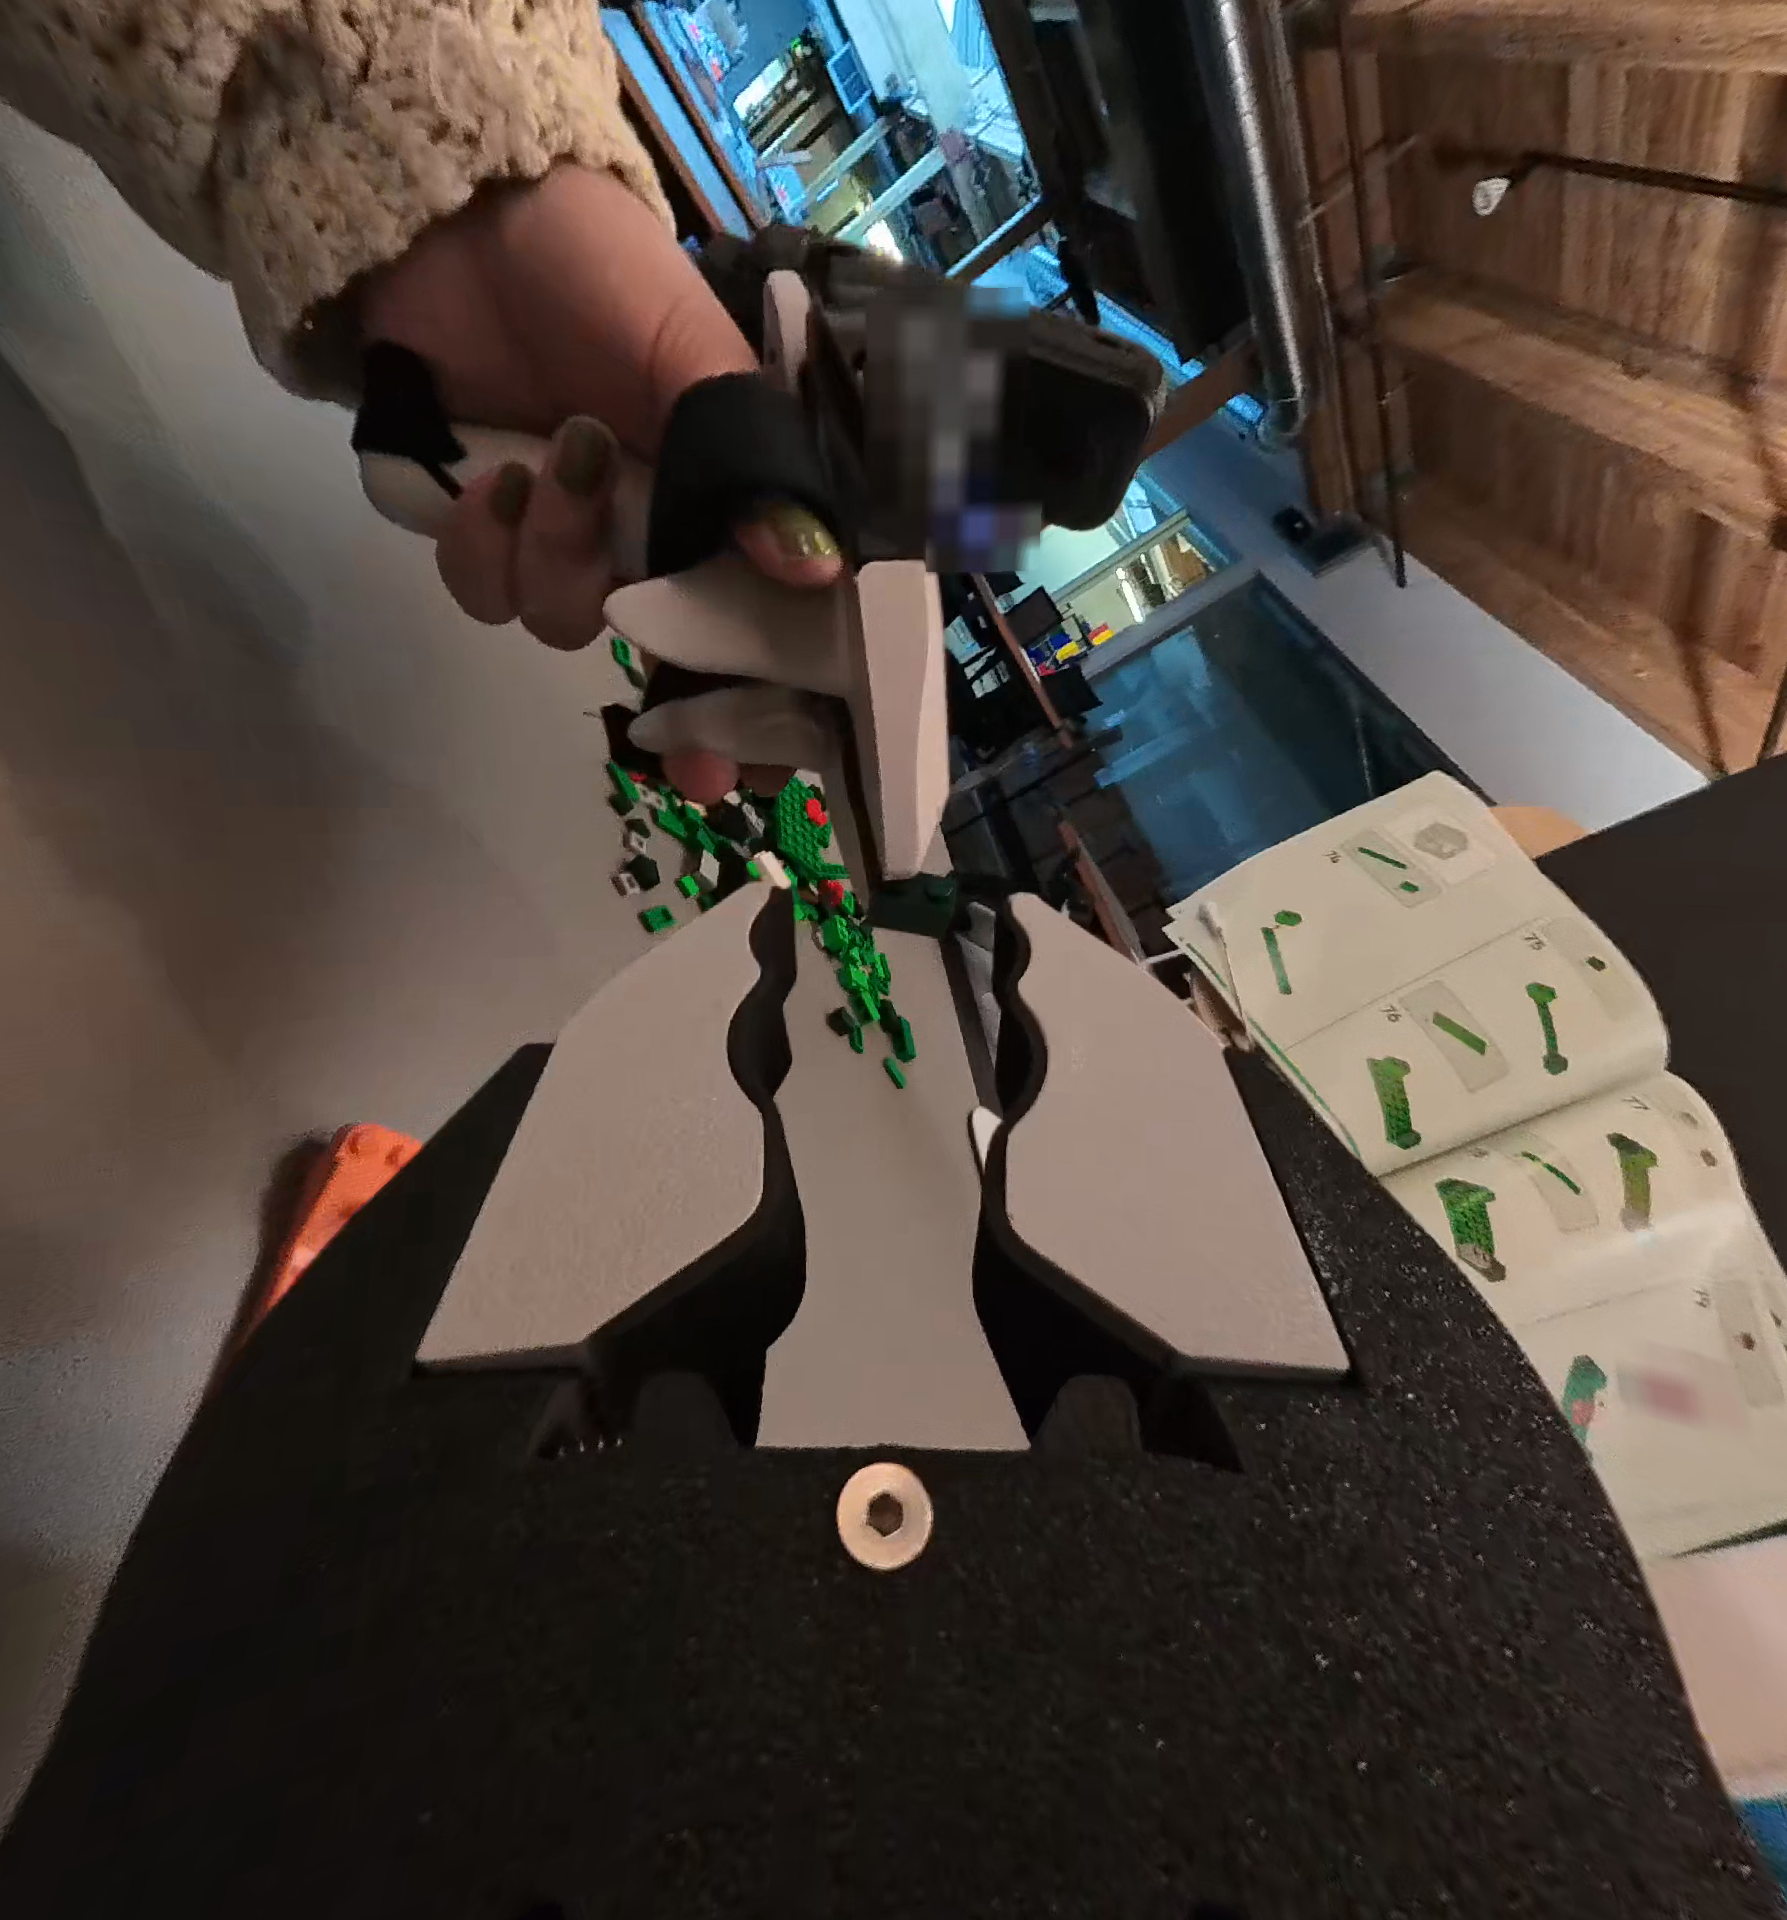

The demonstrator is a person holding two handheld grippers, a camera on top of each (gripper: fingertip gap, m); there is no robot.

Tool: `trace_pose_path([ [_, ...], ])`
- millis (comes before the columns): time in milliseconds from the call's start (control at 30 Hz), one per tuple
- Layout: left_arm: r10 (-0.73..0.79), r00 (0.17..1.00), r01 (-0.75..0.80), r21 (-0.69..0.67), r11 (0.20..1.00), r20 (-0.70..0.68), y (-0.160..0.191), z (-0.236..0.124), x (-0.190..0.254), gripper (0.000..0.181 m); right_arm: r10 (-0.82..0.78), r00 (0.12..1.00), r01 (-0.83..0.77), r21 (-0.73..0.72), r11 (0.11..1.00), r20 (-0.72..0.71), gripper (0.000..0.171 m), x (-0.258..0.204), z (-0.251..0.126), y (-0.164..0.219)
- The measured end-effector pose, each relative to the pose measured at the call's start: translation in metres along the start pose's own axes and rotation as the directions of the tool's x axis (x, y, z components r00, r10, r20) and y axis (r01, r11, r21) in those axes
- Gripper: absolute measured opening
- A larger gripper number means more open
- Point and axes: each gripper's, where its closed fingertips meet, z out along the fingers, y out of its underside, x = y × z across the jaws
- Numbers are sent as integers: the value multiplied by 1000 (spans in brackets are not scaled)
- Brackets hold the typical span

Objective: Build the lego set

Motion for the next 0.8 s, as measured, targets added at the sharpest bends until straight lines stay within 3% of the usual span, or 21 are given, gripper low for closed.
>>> trace_pose_path([
  [233,-81,995,79,-35,996,-53,10,1,-2,11,4,999,-3,-32,999,45,36,-12,2,4],
  [467,-88,993,82,-87,993,-75,21,4,0,10,25,998,-23,-40,999,58,17,-17,1,9],
  [600,-92,991,83,-90,993,-100,24,7,-1,11,73,994,-70,-43,997,77,16,-20,-1,12],
  [700,24,996,-33,-109,993,-85,31,9,-6,32,157,981,-152,-52,987,111,16,-21,-9,20],
  [800,350,936,-338,-169,926,42,42,11,-25,42,263,946,-246,-112,963,188,16,-24,-26,41],
])
